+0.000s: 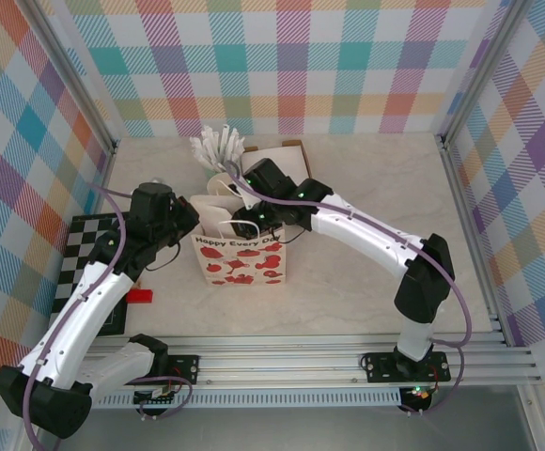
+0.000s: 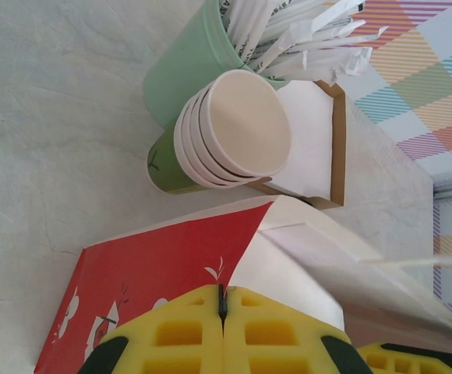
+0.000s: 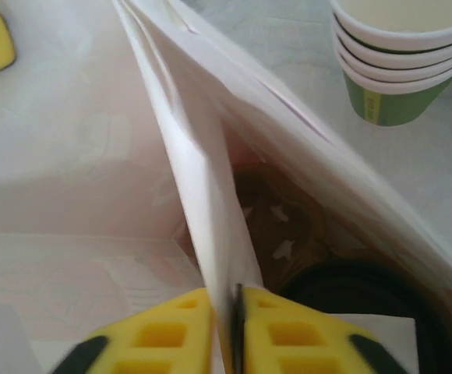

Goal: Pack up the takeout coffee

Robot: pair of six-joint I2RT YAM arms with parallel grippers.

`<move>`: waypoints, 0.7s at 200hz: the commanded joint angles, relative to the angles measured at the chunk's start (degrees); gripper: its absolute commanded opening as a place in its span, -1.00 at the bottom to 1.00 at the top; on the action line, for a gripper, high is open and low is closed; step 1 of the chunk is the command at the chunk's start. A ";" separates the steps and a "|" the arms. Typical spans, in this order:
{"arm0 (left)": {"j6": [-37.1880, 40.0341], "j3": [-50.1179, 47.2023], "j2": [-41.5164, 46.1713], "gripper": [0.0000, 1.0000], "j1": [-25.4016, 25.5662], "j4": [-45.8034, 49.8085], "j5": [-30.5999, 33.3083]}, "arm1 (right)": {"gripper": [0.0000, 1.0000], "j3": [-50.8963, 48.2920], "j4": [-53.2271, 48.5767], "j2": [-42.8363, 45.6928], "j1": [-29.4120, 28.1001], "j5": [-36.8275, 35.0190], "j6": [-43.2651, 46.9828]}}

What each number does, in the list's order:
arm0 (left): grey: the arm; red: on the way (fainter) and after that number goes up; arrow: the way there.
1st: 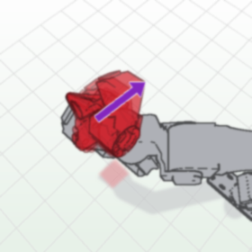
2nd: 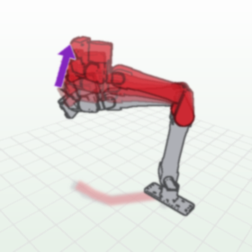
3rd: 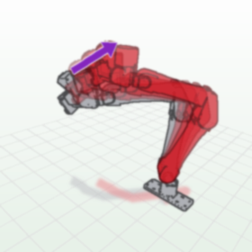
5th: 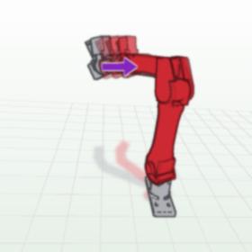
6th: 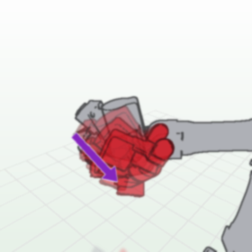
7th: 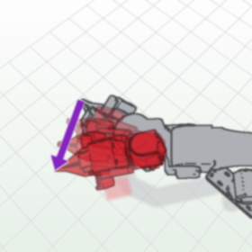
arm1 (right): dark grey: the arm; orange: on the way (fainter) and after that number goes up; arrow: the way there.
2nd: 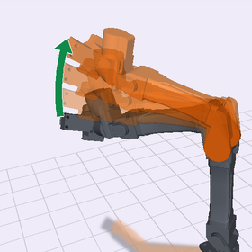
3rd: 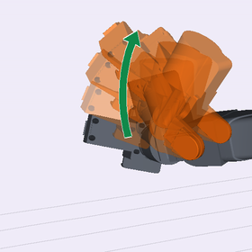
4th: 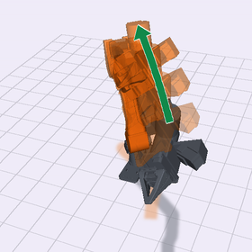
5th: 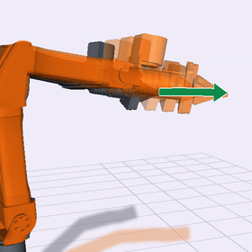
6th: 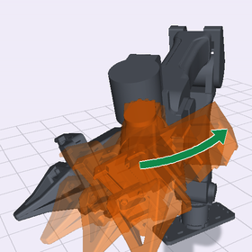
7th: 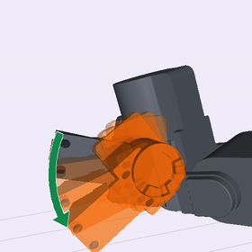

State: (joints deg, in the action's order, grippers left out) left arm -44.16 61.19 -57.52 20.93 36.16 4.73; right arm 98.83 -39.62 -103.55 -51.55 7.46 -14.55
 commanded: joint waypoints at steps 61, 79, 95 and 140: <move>-4.05 2.11 -3.68 -1.00 5.70 0.18 4.62 | 0.63 1.32 -7.31 14.19 6.97 -3.32 12.73; -5.93 3.00 -5.35 -1.00 8.88 -0.42 8.32 | 1.00 -0.26 -7.17 16.78 10.53 -6.90 11.57; -7.34 3.98 -7.37 -1.00 10.72 -1.29 9.82 | 1.00 -1.84 -6.84 18.66 14.52 -7.39 9.68; -2.73 13.51 -14.41 -1.00 11.33 3.20 8.54 | 1.00 -2.93 -9.38 19.56 18.59 12.94 12.63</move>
State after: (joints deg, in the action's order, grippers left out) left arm -49.23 70.96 -69.73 33.26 30.81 7.49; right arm 95.96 -48.21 -87.42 -34.22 9.32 -3.81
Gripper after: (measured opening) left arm 0.038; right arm 0.999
